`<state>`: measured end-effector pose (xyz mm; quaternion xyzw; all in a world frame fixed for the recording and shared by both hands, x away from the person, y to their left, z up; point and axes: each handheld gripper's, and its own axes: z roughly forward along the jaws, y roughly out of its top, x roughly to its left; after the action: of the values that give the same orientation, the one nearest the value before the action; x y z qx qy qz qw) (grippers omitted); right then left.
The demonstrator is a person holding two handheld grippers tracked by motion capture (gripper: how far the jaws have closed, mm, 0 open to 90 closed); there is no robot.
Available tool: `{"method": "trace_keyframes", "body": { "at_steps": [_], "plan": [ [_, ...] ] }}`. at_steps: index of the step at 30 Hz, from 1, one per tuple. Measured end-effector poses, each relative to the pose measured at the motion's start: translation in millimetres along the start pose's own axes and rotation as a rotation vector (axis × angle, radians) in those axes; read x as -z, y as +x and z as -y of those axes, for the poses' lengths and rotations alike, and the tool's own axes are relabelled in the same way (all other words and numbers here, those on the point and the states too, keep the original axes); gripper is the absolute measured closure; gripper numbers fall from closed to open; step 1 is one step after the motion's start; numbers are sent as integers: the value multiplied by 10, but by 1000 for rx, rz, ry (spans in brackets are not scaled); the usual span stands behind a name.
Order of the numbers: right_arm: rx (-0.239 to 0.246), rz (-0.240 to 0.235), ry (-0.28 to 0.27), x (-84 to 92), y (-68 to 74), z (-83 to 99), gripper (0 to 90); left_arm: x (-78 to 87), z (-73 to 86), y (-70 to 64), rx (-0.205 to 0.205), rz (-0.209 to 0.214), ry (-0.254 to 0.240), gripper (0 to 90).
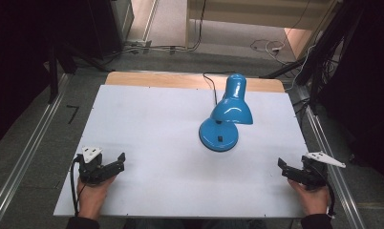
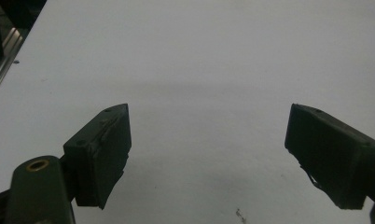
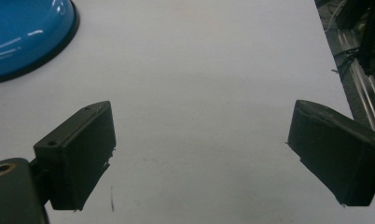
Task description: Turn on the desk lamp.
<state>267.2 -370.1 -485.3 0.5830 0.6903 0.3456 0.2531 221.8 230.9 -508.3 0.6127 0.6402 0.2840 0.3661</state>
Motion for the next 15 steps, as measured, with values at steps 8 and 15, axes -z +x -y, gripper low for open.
{"method": "trace_keyframes", "body": {
  "at_steps": [8,15],
  "plan": [
    [-9,-19,-13,6,38,-20,62,-2,4,-7,-2,-3,3,152],
    [-8,-21,2,-26,62,-43,64,-11,3,-2,-1,-6,4,152]
  ]
}}
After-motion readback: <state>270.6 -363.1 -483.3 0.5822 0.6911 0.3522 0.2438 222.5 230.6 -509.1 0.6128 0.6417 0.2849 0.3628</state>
